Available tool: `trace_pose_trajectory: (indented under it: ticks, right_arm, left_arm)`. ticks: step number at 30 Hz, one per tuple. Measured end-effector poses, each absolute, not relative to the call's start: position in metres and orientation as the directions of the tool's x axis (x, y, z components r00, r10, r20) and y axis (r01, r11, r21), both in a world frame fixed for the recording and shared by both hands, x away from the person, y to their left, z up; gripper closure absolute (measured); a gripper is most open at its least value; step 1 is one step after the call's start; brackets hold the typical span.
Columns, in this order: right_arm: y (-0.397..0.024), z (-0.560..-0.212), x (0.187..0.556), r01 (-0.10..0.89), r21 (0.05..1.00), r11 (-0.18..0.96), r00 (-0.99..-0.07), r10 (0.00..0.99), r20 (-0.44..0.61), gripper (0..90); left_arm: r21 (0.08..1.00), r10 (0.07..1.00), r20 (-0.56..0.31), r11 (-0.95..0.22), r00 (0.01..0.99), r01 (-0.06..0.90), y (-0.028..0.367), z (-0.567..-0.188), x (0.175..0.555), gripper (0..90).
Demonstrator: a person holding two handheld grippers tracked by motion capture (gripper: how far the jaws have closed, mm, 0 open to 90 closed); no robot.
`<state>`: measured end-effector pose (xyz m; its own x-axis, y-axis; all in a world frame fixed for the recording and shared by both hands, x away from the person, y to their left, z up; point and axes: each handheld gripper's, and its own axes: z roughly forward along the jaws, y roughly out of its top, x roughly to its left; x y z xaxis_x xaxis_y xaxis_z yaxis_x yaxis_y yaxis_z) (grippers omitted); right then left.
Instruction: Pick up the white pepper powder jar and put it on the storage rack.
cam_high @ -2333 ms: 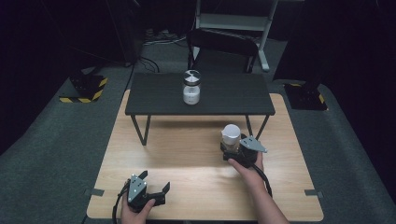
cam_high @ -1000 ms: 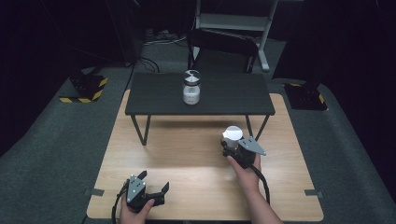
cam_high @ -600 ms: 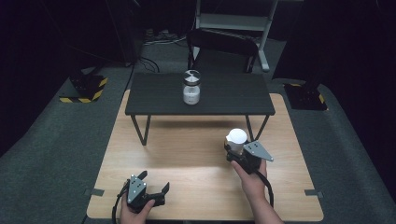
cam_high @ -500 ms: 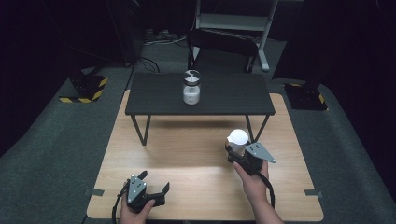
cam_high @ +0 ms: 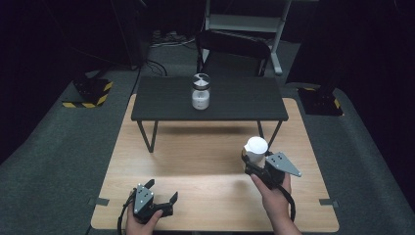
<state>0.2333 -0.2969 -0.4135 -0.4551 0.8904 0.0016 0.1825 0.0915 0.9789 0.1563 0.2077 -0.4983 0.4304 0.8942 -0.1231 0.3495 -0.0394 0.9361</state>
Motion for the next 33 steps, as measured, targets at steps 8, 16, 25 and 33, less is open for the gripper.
trace_pose_trajectory:
  ticks: [8,16,25,33]
  right_arm:
    - [-0.302,-0.393,0.228,0.176,0.982,0.071,-0.46,0.888,0.018,30.5]
    - [-0.302,-0.375,0.23,0.16,0.985,0.059,-0.458,0.888,0.021,30.5]
    - [-0.297,-0.353,0.24,0.124,0.99,0.061,-0.455,0.89,0.002,30.6]
    - [-0.294,-0.337,0.25,0.098,0.994,0.044,-0.451,0.893,0.005,30.7]
  left_arm:
    - [0.936,0.894,-0.121,-0.042,0.432,0.349,0.208,-0.498,0.156,0.7]
    - [0.937,0.892,-0.118,-0.045,0.435,0.347,0.208,-0.498,0.156,0.7]
    - [0.936,0.892,-0.119,-0.046,0.436,0.349,0.208,-0.498,0.156,0.7]
    - [0.934,0.892,-0.126,-0.042,0.435,0.356,0.209,-0.497,0.157,0.7]
